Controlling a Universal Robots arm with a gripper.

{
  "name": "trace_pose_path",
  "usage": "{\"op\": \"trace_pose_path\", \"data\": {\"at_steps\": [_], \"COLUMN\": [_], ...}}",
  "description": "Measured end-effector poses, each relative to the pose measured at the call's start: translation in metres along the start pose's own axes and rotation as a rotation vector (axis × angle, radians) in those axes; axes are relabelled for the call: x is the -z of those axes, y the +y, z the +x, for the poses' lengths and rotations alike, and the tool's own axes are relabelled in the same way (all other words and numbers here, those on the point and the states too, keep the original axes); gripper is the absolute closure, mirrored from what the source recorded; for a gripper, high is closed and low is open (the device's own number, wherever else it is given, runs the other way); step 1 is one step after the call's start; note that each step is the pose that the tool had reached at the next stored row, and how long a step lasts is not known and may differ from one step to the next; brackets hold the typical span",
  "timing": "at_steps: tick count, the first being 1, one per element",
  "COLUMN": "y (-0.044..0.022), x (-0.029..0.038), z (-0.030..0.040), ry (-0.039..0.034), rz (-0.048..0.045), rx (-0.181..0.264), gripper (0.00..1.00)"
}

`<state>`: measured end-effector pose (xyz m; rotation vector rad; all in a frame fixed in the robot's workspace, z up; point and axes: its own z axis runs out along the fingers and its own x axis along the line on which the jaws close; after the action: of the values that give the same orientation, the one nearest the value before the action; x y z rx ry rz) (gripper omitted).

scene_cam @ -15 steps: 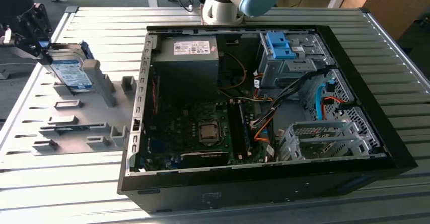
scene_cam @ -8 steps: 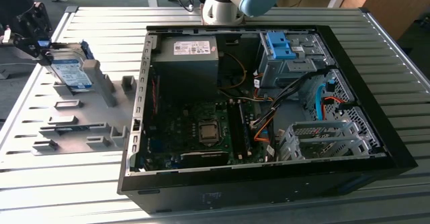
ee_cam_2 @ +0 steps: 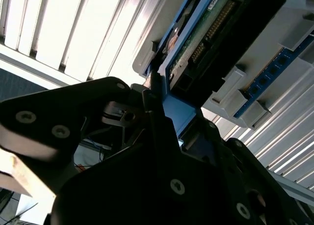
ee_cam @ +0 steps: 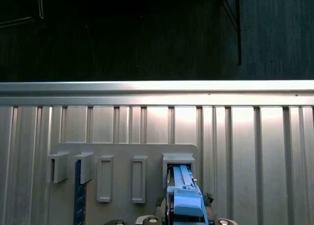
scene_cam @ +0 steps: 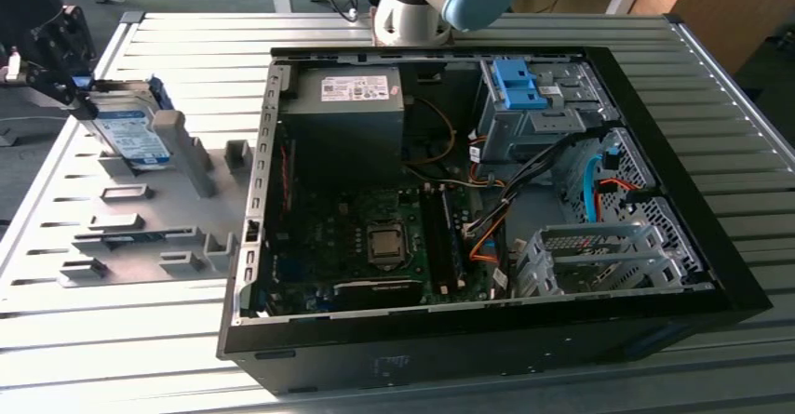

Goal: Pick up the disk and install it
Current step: 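Pick up the disk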

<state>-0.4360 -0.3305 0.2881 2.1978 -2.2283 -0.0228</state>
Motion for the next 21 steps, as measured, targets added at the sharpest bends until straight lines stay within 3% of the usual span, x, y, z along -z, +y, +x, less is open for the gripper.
{"op": "trace_pose_path", "data": {"at_steps": [10, 21], "y": [0.0, 0.0004], "x": [0.0011, 0.0228], "z": [0.0, -0.0001], "ry": [-0.0001, 0.0], "rz": [0.0001, -0.0001], "rx": [0.0, 0.0], "gripper": [0.64, 0.64]}}
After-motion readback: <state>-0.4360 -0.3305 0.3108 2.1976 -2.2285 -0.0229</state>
